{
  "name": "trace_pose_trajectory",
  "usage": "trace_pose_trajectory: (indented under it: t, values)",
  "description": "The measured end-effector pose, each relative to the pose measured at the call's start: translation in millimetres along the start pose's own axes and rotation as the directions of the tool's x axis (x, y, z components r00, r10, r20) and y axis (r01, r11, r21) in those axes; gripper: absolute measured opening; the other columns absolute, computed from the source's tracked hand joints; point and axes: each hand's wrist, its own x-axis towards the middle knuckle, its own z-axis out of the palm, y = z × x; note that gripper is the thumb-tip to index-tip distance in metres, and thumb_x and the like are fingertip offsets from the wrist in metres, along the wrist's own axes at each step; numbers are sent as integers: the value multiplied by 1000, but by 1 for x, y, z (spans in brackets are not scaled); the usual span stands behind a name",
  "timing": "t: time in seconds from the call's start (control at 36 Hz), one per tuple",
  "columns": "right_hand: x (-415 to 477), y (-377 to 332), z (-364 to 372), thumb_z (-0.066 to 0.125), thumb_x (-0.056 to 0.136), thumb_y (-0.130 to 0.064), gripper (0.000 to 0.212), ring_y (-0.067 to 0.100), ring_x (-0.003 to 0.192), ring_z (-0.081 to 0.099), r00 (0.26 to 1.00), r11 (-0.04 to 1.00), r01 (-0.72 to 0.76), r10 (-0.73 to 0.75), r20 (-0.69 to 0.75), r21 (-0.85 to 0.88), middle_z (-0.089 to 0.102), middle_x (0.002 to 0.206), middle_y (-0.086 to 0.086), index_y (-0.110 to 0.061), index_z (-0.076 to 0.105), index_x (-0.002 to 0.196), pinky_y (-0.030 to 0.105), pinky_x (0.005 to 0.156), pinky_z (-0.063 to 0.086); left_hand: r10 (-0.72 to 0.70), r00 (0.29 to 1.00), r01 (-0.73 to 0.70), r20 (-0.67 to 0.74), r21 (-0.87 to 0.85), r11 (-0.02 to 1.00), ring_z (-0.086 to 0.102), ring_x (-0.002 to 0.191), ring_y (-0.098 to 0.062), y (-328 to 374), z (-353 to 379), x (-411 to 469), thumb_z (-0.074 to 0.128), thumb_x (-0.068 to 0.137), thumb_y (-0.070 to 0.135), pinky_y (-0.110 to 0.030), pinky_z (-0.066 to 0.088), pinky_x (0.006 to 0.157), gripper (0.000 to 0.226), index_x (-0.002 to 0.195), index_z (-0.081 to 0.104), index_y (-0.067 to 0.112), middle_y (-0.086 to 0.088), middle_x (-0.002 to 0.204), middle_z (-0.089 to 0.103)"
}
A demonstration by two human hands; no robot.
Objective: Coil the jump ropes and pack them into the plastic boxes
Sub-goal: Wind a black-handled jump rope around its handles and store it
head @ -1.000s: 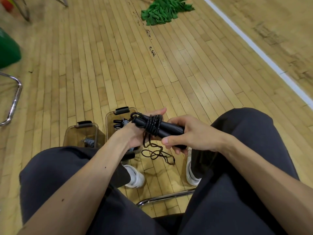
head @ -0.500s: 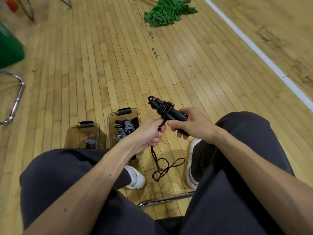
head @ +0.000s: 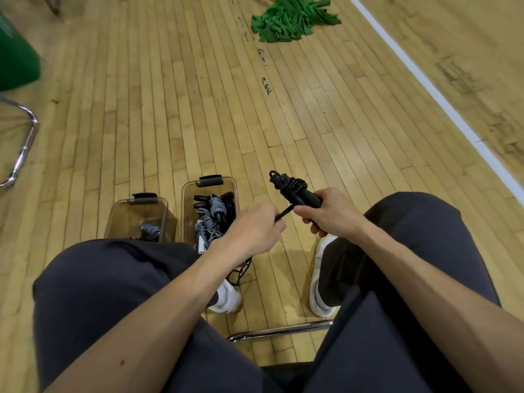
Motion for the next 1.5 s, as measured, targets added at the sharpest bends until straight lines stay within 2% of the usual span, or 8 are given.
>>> trace_pose_trajectory:
  t: [0.14,0.31,0.47,0.67,0.86,1.22,1.33,1.5]
  values:
    - [3,2,1,70,95,-25,26,13,54,63,997,995,-70,71,23,-77,69,79,9,-7,60,111,23,49,53,95,986,-48,-139,308,950,59,84,-25,0,0,-1,50,104,34,-38,49,73,26,109,64,12,-3,88,58]
    - [-6,-2,0,73,92,-24,26,12,52,63,907,956,-216,272,322,-198,72,76,6,-5,62,106,26,52,53,298,952,-250,-73,375,892,57,87,-21,-1,-13,-7,59,98,38,-34,45,74,24,110,65,18,1,90,60]
    - [-16,-12,-2,73,92,-22,20,13,54,59,751,947,-172,304,587,-270,68,73,4,-5,67,99,25,54,52,365,929,-369,60,200,908,49,85,-11,-8,-26,-3,71,88,43,-32,43,73,23,93,58,25,14,84,52]
    - [-26,-18,-8,73,92,-20,16,15,54,57,629,978,-94,204,751,-187,66,74,7,-6,66,90,22,46,49,346,927,-334,143,-100,937,51,79,6,-11,-31,4,80,78,40,-21,36,67,24,87,74,19,12,86,64]
    - [-36,-22,-20,74,92,-17,14,17,53,56,569,997,-49,73,819,-55,65,76,12,-11,68,80,22,43,45,366,896,-246,252,-406,880,57,67,1,-7,-35,4,78,84,18,-15,43,62,4,83,76,15,12,71,69]
    - [-55,-23,-34,75,85,-8,13,17,59,61,644,956,-4,-222,732,293,67,72,6,-18,71,77,26,50,50,308,913,-35,269,-699,714,58,61,-7,-1,-14,8,67,83,55,-18,47,59,37,69,72,20,4,68,64]
    - [-51,-20,-36,76,83,-1,18,20,63,62,696,937,-15,-241,676,350,64,78,13,-8,69,98,25,53,52,197,960,-32,199,-622,782,55,60,8,0,-10,8,47,104,13,-11,45,65,33,74,57,22,9,65,57]
    - [-48,-29,-34,71,88,3,12,18,64,61,847,932,32,-217,485,362,70,76,3,-2,64,96,28,56,52,64,979,96,192,-717,690,58,81,-27,4,-5,8,36,109,21,-32,55,70,31,102,65,9,-21,95,69]
